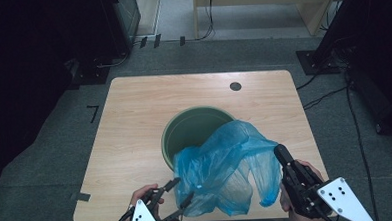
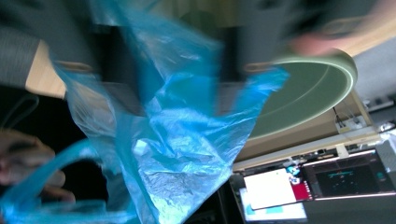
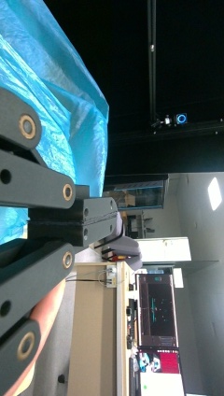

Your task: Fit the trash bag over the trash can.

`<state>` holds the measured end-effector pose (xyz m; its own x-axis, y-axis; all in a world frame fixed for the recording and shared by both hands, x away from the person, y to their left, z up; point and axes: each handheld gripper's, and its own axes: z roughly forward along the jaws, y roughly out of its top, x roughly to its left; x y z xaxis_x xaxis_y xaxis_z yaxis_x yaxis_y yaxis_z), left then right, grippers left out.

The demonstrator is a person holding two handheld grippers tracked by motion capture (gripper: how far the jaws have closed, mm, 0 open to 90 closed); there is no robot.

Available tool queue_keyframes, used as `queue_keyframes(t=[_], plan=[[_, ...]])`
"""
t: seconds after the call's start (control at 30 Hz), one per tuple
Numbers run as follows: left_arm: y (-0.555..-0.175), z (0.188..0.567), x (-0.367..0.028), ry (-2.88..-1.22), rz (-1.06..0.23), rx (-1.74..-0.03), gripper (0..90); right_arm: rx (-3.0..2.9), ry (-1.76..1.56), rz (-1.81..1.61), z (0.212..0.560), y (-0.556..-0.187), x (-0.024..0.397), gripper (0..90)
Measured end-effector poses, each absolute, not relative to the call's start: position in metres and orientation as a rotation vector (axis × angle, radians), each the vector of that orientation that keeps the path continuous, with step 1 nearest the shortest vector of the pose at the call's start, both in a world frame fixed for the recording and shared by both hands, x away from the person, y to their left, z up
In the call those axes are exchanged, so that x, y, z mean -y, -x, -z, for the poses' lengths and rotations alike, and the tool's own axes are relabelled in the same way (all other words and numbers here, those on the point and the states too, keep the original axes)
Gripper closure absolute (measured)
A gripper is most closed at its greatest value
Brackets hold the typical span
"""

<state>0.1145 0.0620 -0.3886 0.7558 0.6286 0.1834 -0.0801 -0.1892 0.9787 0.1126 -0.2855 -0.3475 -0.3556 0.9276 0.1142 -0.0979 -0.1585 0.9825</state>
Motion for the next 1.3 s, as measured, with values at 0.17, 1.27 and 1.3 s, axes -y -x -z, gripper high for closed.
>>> queue_keyframes(t=[0.17, 1.27, 1.3], plan=[[-0.124, 0.377, -0.079, -1.618, -0.652, -0.498, 78.3, -1.309, -1.015, -1.616, 0.348, -0.114, 0.284, 90.0], [-0.295, 0.391, -0.099, -1.562, -0.666, -0.968, 81.8, -1.548, -1.117, -1.312, 0.385, -0.232, 0.251, 90.0], [-0.3, 0.391, -0.097, -1.562, -0.669, -0.966, 81.9, -1.55, -1.113, -1.313, 0.385, -0.232, 0.251, 90.0]])
